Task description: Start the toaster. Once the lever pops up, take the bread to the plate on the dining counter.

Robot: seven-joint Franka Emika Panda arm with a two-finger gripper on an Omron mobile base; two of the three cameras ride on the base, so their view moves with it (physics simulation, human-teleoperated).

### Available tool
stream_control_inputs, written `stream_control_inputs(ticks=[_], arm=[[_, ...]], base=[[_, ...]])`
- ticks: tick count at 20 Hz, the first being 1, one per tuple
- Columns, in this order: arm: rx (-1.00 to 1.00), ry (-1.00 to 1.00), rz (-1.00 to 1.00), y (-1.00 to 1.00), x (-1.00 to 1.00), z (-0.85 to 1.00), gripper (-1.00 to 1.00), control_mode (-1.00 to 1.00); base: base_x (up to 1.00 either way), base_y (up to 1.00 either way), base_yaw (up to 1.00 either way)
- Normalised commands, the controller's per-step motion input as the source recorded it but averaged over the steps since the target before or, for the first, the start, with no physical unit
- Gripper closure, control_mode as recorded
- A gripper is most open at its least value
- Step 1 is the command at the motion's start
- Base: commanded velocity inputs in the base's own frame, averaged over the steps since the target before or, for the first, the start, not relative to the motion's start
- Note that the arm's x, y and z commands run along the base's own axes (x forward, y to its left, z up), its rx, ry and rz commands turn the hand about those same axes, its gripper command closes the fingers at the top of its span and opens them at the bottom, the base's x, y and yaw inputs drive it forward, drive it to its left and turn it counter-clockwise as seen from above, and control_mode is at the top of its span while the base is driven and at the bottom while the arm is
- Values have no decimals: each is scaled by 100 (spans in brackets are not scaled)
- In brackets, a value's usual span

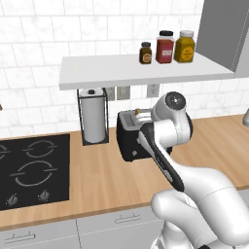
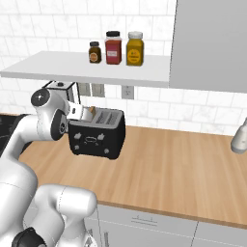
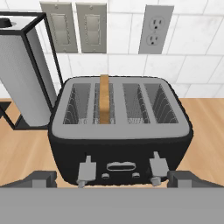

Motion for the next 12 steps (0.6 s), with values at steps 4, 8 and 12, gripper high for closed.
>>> stream_control_inputs(ticks=[4,8,12], arm=[[0,0,0,0,0,0,-100,-100],[0,0,0,0,0,0,-100,-100],[0,0,0,0,0,0,-100,-100]], base=[[0,0,0],[0,0,0],[0,0,0]])
